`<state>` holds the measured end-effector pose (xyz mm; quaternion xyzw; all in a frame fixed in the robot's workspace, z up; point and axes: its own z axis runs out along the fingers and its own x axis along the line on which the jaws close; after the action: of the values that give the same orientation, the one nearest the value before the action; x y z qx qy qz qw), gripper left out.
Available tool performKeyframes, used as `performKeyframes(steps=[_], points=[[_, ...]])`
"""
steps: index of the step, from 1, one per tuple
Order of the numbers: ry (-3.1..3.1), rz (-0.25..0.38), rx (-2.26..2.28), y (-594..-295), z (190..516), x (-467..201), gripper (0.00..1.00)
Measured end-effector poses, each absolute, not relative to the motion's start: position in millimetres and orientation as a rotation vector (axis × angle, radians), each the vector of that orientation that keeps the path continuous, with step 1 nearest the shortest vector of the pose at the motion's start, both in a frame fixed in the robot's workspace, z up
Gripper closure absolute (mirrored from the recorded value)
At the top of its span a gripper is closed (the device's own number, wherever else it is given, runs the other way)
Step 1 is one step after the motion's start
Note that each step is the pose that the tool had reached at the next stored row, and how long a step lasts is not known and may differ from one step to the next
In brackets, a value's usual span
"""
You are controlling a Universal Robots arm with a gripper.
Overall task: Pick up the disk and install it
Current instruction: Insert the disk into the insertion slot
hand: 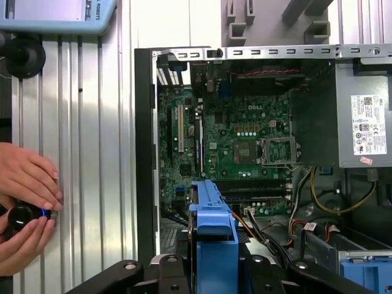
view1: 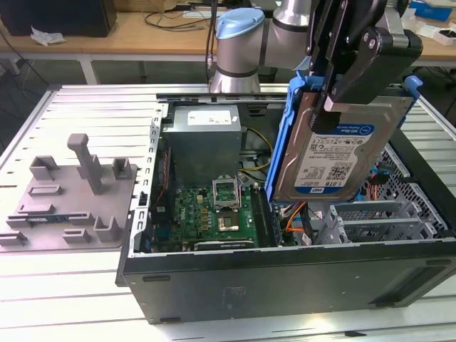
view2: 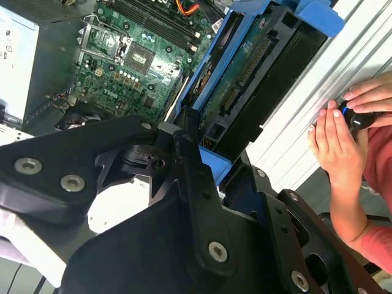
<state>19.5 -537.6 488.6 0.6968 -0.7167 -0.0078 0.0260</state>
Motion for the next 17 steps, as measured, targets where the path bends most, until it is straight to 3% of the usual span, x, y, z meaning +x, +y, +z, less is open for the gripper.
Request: performKeyframes(steps=[17], points=[[-2.238, -0.032, 2.182, -540.1, 488.5, 27.2, 0.64]])
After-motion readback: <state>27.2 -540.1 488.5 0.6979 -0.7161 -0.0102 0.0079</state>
